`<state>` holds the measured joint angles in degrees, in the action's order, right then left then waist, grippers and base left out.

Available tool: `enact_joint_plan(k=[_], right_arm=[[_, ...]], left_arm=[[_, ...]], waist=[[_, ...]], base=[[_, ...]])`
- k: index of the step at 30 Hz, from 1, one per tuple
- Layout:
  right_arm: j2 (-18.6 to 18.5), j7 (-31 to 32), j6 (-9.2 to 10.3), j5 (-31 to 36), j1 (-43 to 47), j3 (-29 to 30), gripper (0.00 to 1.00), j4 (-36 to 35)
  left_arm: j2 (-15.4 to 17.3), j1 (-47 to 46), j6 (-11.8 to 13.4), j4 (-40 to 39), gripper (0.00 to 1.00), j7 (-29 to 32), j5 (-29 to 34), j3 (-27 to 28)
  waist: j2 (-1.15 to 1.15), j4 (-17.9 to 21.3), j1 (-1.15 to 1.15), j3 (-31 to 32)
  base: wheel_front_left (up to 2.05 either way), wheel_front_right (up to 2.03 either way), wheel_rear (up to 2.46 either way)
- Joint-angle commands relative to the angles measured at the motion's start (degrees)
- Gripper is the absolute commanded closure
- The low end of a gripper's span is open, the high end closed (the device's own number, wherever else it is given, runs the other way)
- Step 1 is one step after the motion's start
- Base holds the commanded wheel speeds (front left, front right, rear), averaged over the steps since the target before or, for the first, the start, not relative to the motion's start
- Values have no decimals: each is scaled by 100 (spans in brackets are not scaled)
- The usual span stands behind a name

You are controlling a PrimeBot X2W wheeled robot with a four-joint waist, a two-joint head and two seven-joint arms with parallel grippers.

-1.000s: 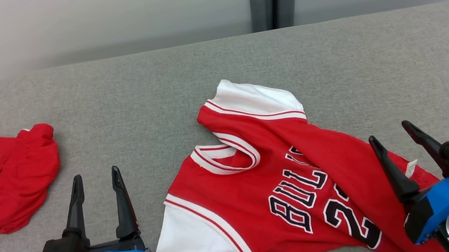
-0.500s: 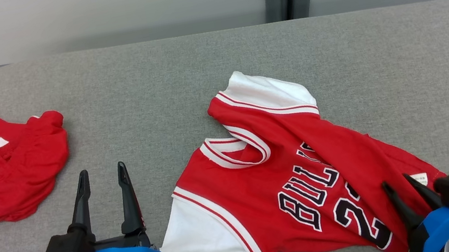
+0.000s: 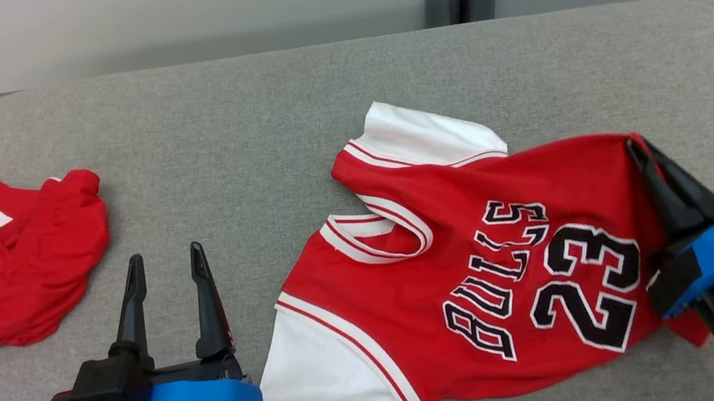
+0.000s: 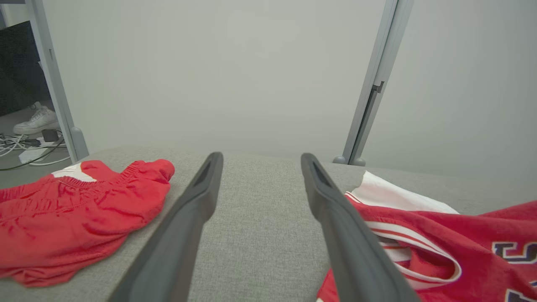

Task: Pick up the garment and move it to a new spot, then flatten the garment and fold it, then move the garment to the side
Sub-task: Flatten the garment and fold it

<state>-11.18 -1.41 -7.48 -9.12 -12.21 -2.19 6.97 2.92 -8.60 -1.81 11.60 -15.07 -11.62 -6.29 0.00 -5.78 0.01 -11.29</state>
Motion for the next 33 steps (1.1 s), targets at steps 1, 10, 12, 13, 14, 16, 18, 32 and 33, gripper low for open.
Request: enact_joint_plan(k=[1,10,12,13,14,16,18,32,33], right_arm=[[-43,33,-3,35,-290,-62,100,-33],[-313,276,-3,160,-1748,-334,100,357],[-355,307,-3,183,-2034,-434,100,568],[-355,307,-3,183,-2034,-434,100,568],[-373,301,-3,183,-2179,-468,100,688],[-405,272,-3,183,-2449,-527,100,956],[-453,217,-3,210,-2737,-558,100,1273],[-361,-424,-3,560,-4263,-638,0,3988],[-349,-531,-3,550,-4304,-643,0,4126]], left_arm=[[-4,-83,19,-14,0,-17,-23,-8],[-4,-284,43,-11,0,-17,-134,-167],[-4,-327,64,-9,0,-17,-167,-220],[-4,-327,64,-9,0,-17,-167,-220],[-5,-355,71,-9,0,-17,-193,-252],[-5,-395,75,-8,0,-17,-216,-293],[-5,-430,74,-1,0,-17,-252,-344],[-5,-571,191,-29,0,-17,-383,-649],[-5,-564,209,-28,0,-18,-380,-646]], waist=[[0,-55,-1,-55],[0,-461,-1,-292],[0,-563,-1,-341],[0,-563,-1,-341],[0,-613,-1,-367],[0,-702,-1,-404],[0,-791,-1,-444],[0,-1113,-1,-628],[0,-1098,-1,-626]], base=[[0,0,0],[0,0,0],[0,0,0],[0,0,0],[0,0,0],[0,0,0],[0,0,0],[0,0,0],[0,0,0]])
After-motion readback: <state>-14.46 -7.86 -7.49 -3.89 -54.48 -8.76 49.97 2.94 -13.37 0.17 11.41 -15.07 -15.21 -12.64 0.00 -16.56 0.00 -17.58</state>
